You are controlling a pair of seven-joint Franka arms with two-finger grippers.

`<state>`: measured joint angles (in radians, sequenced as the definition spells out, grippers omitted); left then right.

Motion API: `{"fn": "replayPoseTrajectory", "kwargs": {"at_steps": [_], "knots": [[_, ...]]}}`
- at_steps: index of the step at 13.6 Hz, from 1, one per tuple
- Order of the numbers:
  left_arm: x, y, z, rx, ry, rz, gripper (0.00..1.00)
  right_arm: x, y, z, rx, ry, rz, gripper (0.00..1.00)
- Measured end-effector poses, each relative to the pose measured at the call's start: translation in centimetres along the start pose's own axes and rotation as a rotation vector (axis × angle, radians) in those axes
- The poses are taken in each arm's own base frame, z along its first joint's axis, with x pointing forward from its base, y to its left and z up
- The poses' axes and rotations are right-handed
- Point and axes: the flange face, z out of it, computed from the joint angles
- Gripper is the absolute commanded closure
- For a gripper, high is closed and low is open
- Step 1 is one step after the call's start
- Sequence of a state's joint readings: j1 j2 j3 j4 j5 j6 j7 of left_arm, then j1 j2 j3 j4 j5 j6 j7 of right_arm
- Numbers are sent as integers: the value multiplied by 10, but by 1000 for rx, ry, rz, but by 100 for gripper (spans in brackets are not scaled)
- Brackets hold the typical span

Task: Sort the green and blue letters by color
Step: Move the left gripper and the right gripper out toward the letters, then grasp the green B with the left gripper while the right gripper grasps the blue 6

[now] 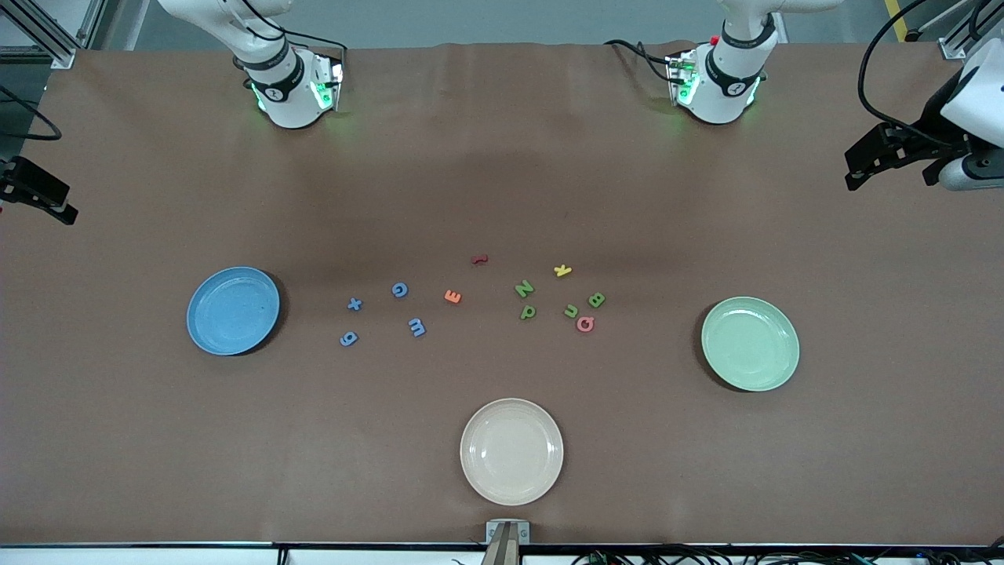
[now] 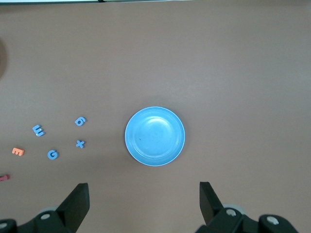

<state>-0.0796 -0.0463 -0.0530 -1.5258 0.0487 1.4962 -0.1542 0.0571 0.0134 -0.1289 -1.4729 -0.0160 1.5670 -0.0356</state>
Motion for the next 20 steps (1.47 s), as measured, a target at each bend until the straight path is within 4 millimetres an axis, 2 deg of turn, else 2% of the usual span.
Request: {"fn": "replayPoseTrajectory", "kwargs": {"at_steps": [5, 8, 10, 13, 16, 18, 20], "knots": [[3, 0, 5, 1, -8, -1, 0, 0, 0, 0, 0, 0, -1, 0], [17, 7, 32, 6, -54, 10, 0, 1, -3, 2, 0, -4, -5, 0], [36, 22, 71, 3, -62, 31, 0, 7, -15, 14, 0, -23, -25, 0], [50, 65, 162, -16, -20, 53, 0, 18, -53, 38, -1, -61, -84, 0], [34, 113, 252, -56, 39, 52, 1, 25, -100, 58, -2, -73, -154, 0], [20, 145, 296, -82, 34, 8, 5, 31, -127, 75, -5, -81, -189, 0], [11, 180, 334, -112, 22, -18, 7, 35, -144, 93, -10, -100, -215, 0]]}}
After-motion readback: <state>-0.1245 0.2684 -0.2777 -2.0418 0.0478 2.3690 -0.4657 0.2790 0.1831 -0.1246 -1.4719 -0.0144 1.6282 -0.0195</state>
